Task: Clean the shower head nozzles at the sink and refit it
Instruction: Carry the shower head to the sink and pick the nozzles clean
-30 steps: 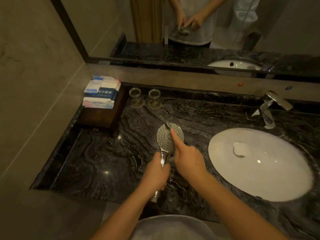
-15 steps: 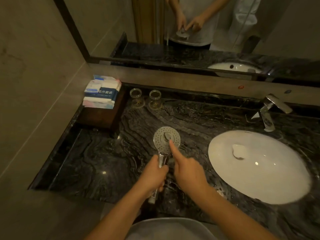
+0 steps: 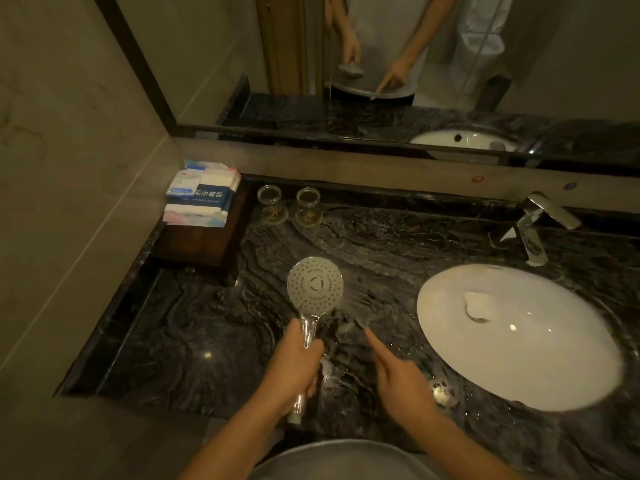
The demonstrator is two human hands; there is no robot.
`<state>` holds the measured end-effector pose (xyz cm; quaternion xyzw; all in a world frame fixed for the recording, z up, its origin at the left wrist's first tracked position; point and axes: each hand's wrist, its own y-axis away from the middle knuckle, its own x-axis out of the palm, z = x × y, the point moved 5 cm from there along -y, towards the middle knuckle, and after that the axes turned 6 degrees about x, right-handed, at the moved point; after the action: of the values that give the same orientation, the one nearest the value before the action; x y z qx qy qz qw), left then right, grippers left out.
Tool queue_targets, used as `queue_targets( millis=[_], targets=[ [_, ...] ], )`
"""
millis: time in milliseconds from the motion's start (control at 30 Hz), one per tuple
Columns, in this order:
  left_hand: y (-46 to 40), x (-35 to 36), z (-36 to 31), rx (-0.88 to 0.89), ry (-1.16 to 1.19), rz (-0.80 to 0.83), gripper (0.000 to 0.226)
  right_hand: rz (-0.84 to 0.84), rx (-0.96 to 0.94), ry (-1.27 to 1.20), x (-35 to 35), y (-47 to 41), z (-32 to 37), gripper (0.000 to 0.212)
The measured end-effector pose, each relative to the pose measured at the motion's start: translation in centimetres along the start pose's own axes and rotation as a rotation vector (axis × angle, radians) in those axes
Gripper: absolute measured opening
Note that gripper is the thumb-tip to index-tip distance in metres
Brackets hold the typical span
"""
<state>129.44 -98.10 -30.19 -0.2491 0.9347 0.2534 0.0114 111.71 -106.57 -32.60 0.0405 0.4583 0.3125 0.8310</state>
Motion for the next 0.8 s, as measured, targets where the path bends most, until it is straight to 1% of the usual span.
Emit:
queue_targets(
  millis=[67,133,200,233,300,333,467,600,700,800],
  targets=[
    [0.2,-0.2,0.2,0.002,0.022,0.009,0.015,-0.036,-0.031,-0.026,-0.8,-0.5,-0.2,0.064],
    [0.0,-0.4,0.6,-0.031,0.076,-0.011,0.014,-0.075,-0.041,-0.106,-1.4,-1.4,0.4,0.06],
    [-0.3,-0.5,1.0,-0.056,0.131,-0.046,0.012,-0.068,0.022,-0.155,-1.2,-2.3,0.9,0.051],
    [-0.3,-0.5,1.1,-0.058,0.152,-0.058,0.012,-0.05,0.06,-0.17,-0.7,-2.8,1.0,0.044],
    [-0.2,-0.4,1.4,-0.053,0.187,-0.064,0.012,-0.036,0.138,-0.146,0.3,-3.5,0.8,0.028],
    [-0.1,-0.4,1.5,-0.052,0.2,-0.065,0.011,-0.038,0.175,-0.119,0.8,-3.8,0.7,0.025],
    [0.0,-0.6,2.3,-0.072,0.236,-0.072,0.013,-0.032,0.303,-0.122,3.0,-5.9,0.4,0.021],
    [-0.2,-0.7,3.3,-0.107,0.256,-0.058,0.014,-0.007,0.387,-0.115,5.2,-8.1,1.0,0.018],
    [-0.2,-0.7,3.9,-0.135,0.253,-0.057,0.012,0.051,0.461,-0.084,7.1,-9.6,1.2,0.022],
    [-0.5,-1.0,4.6,-0.144,0.261,-0.065,0.012,0.109,0.472,-0.043,9.0,-11.0,1.4,0.026]
  ],
)
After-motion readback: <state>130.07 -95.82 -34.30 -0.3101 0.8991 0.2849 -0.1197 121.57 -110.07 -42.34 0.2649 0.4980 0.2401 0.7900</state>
